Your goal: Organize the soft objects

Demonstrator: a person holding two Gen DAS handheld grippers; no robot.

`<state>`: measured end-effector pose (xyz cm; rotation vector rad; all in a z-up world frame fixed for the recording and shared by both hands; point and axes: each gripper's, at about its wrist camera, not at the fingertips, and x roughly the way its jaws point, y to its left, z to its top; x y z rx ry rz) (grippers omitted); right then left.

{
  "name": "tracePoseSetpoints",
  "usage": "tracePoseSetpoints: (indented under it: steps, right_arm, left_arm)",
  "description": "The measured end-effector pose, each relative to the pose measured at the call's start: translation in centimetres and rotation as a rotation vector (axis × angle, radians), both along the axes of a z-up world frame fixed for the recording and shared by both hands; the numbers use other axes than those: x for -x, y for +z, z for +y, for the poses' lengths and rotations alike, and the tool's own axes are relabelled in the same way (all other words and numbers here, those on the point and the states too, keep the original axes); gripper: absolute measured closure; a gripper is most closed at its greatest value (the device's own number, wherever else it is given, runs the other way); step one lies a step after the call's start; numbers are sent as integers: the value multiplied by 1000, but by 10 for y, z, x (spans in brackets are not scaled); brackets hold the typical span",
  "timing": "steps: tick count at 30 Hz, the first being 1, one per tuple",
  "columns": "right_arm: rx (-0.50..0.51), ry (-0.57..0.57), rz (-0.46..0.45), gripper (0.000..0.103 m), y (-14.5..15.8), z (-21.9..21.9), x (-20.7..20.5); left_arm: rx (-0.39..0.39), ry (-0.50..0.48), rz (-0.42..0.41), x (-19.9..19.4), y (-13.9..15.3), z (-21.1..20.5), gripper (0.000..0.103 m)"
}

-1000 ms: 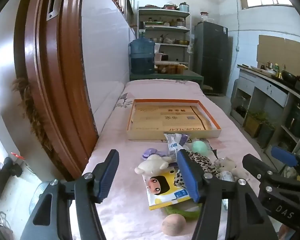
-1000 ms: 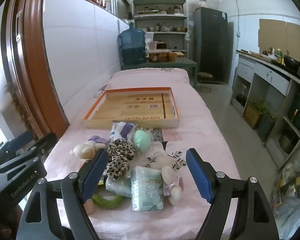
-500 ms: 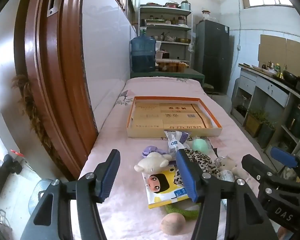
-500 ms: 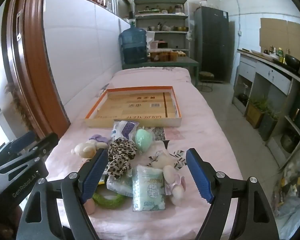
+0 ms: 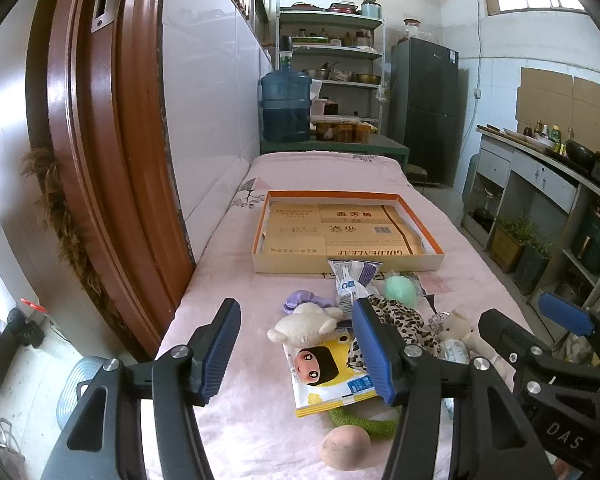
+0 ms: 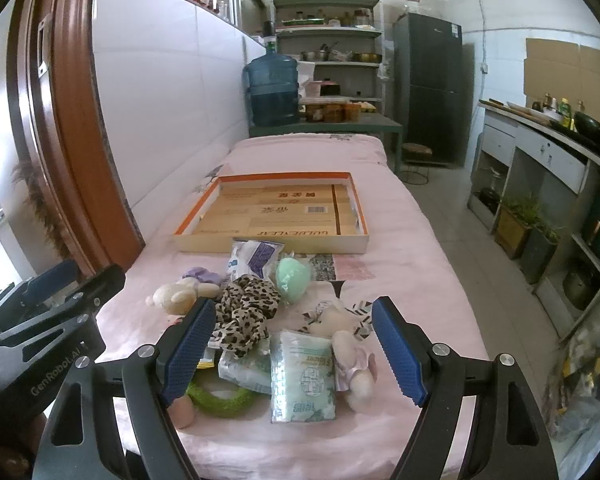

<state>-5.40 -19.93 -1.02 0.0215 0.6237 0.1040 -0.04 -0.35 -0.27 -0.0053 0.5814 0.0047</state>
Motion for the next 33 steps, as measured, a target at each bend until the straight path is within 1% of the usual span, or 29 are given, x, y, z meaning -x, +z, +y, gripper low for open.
tracePoseSetpoints:
  steps: [33]
  right_arm:
    - [-4,25,9,22,-1,5,-3]
  left_arm:
    - [2,0,3,0,1,0,45]
